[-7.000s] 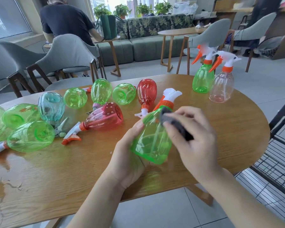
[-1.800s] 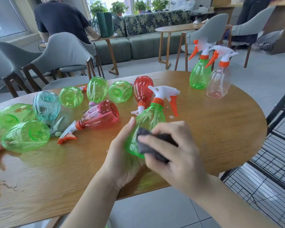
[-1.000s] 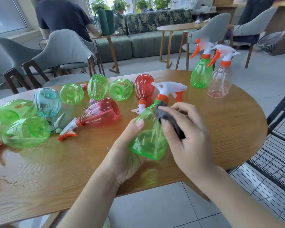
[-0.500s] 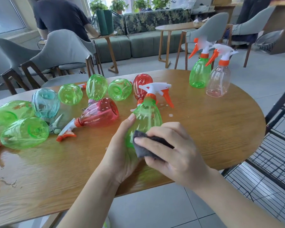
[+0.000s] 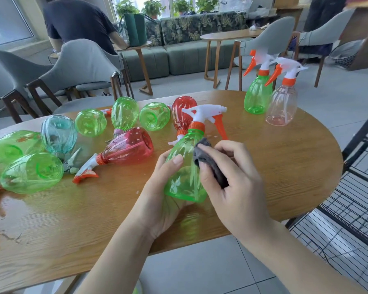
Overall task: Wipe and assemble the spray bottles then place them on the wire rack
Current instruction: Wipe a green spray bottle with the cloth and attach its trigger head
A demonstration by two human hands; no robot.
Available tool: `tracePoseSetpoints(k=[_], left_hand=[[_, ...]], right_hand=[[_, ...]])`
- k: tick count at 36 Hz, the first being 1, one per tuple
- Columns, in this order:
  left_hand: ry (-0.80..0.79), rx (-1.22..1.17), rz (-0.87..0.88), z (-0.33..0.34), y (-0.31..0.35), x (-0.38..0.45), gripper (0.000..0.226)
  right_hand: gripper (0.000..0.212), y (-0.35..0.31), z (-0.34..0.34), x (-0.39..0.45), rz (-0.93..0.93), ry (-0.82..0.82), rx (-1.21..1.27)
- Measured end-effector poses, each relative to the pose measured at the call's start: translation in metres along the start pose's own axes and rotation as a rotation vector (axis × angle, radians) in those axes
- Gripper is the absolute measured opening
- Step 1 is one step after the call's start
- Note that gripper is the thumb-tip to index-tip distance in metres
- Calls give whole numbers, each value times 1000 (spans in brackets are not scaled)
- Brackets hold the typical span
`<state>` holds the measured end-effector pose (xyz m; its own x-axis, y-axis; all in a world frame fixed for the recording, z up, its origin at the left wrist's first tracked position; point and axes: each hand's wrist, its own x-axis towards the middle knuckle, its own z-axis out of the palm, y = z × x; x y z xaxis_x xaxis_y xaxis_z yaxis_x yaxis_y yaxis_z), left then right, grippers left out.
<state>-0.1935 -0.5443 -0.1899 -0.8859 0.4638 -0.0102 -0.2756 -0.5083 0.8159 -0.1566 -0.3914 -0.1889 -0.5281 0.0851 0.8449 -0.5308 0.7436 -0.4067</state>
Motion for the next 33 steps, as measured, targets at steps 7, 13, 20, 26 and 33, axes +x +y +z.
tracePoseSetpoints(k=[7, 13, 20, 26, 33], left_hand=[[-56, 11, -49, 3, 0, 0, 47], [-65, -144, -133, 5, 6, -3, 58], [-45, -203, -170, 2, 7, -3, 71], [-18, -66, -18, 4, 4, 0, 54], [107, -16, -24, -9, -5, 3, 70]], right_hand=[[29, 8, -3, 9, 62, 0, 72], [23, -1, -2, -10, -257, -53, 90], [27, 7, 0, -13, -453, -136, 4], [30, 2, -3, 9, -135, -14, -75], [35, -3, -2, 12, 92, -25, -99]])
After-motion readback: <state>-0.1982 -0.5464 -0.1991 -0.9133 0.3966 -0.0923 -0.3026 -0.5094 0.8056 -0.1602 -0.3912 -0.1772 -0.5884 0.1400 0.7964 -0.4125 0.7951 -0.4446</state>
